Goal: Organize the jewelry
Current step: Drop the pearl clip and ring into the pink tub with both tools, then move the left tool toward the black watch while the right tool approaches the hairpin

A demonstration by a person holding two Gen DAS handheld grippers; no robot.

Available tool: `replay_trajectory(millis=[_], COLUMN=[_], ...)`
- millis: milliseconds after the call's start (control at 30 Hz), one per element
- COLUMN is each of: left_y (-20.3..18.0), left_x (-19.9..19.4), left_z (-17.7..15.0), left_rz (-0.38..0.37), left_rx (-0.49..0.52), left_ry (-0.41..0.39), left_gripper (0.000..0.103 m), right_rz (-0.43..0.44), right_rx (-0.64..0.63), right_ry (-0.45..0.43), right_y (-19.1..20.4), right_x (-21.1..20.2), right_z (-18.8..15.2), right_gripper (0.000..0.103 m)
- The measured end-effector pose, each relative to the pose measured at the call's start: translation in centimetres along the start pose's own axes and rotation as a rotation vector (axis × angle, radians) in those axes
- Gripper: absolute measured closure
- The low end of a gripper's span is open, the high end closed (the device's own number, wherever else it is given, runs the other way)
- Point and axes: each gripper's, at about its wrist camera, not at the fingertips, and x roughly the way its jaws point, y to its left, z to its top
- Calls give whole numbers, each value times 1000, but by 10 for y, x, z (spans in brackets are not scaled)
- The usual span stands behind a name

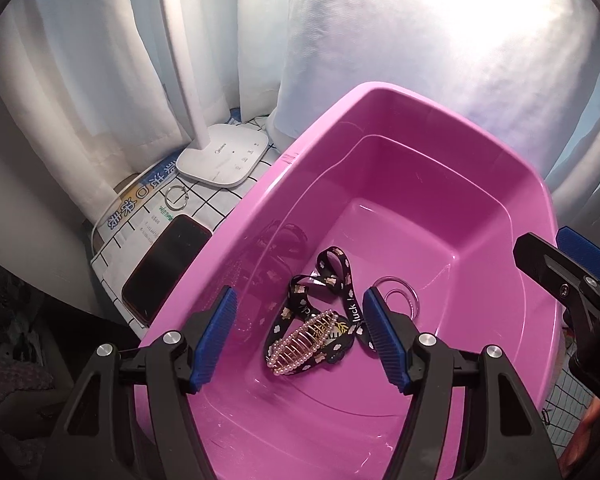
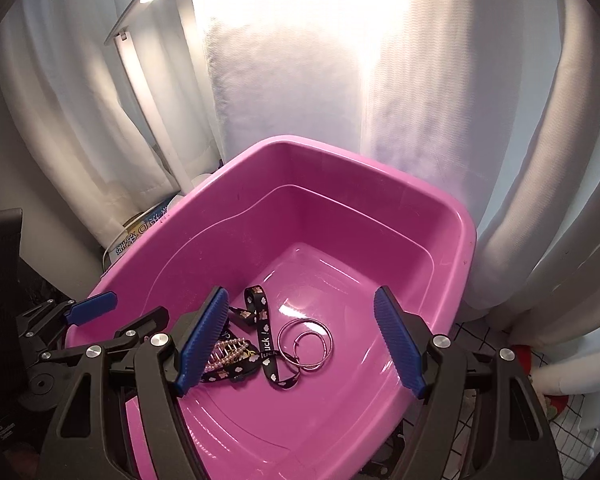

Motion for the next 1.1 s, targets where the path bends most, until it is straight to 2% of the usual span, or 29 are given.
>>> replay_trajectory(millis=[167, 367, 567, 733, 833, 933, 1100], left_y=[-12, -47, -105, -159, -187, -204, -219], left_x=[-19, -53, -82, -98, -96, -83, -57], left_z=[-7, -24, -52, -84, -105, -130, -174], left_rz=[12, -11, -111, -185, -196, -200, -147], left_rx=[17, 68, 110, 131, 151, 153, 170], left_ry=[-36, -97, -133, -168, -172, -135, -88], left_gripper=[37, 34, 32, 27, 25, 25, 24], right_rz=[18, -13, -83, -170, -208, -211, -223], right_rx=[36, 124, 221, 258, 271, 287, 302], right_ry=[-66, -121, -109, -94, -73, -53, -5], right_y=[-11, -59, -122, -169, -196, -221, -259], right_x=[-29, -79, -117, -146, -154, -155, -140], right_z=[-13, -51, -112, -164, -195, -224, -269], right_gripper=[31, 31, 31, 31, 31, 31, 31])
